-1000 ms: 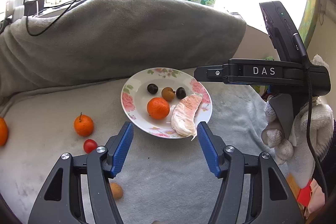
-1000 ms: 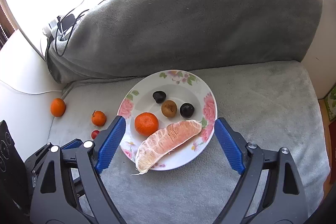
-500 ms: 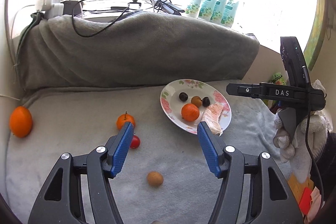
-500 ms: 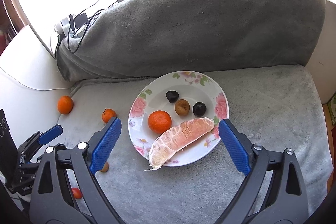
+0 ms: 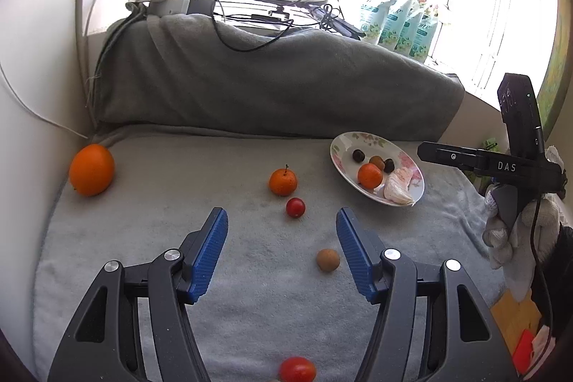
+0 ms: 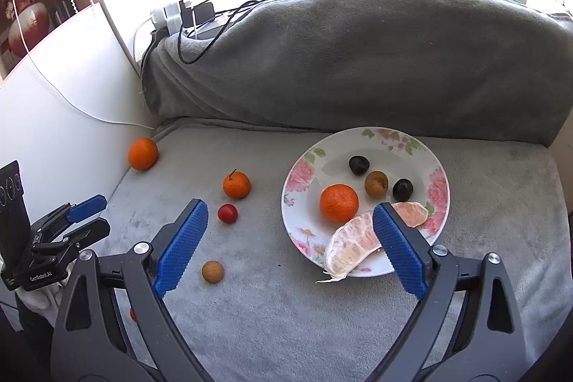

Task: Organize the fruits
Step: 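Move right gripper toward the red cherry tomato on the blanket, then close right gripper on the red cherry tomato while left gripper approaches another tomato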

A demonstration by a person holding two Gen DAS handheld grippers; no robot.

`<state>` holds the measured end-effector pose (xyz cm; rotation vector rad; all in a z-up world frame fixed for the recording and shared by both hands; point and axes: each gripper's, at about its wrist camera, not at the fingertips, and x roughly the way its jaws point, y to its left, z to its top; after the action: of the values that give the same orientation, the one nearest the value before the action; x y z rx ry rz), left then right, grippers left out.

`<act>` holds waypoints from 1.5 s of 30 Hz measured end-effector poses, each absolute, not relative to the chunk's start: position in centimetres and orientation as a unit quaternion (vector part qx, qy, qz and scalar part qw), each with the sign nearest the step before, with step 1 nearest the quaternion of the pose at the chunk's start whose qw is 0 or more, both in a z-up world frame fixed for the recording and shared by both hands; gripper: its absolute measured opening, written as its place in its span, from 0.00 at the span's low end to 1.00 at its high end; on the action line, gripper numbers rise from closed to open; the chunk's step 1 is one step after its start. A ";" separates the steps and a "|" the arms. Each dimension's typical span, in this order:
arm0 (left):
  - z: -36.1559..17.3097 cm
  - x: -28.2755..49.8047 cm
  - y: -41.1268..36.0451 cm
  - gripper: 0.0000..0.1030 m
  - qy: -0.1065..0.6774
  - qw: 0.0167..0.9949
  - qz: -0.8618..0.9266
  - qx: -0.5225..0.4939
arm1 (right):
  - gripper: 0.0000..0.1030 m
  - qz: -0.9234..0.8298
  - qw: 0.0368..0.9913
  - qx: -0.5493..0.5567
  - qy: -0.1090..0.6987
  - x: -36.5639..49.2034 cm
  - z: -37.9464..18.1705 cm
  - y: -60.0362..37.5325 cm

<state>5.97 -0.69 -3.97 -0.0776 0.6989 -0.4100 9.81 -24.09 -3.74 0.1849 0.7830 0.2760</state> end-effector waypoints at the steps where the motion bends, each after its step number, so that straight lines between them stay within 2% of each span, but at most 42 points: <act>1: -4.2 5.6 -0.4 0.61 0.342 0.918 -0.198 -0.040 | 0.92 0.137 0.911 0.084 0.379 9.6 -3.7 -23.6; 9: -5.2 3.4 0.9 0.61 0.352 0.916 -0.190 -0.039 | 0.81 0.173 0.906 0.064 0.382 9.1 -4.4 -20.3; 14: -6.0 2.1 1.7 0.52 0.362 0.911 -0.192 -0.057 | 0.69 0.192 0.896 0.055 0.397 9.7 -5.3 -18.4; 19: -7.1 0.8 1.5 0.38 0.380 0.900 -0.207 -0.058 | 0.55 0.204 0.886 0.038 0.414 10.9 -6.5 -16.4; 25: -8.9 -1.0 0.1 0.34 0.408 0.883 -0.227 -0.039 | 0.46 0.211 0.879 0.015 0.426 12.0 -7.7 -14.5; 42: -11.0 -1.1 -0.1 0.34 0.434 0.869 -0.233 -0.037 | 0.35 0.190 0.861 -0.043 0.470 15.9 -11.7 -10.9; 45: -11.3 -1.1 -0.3 0.30 0.437 0.868 -0.235 -0.033 | 0.34 0.185 0.859 -0.047 0.475 16.4 -12.1 -10.8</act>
<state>-1.10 -0.26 -11.31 -0.0699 0.9140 -0.4909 16.40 -10.77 -12.11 -0.0989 0.9975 0.3889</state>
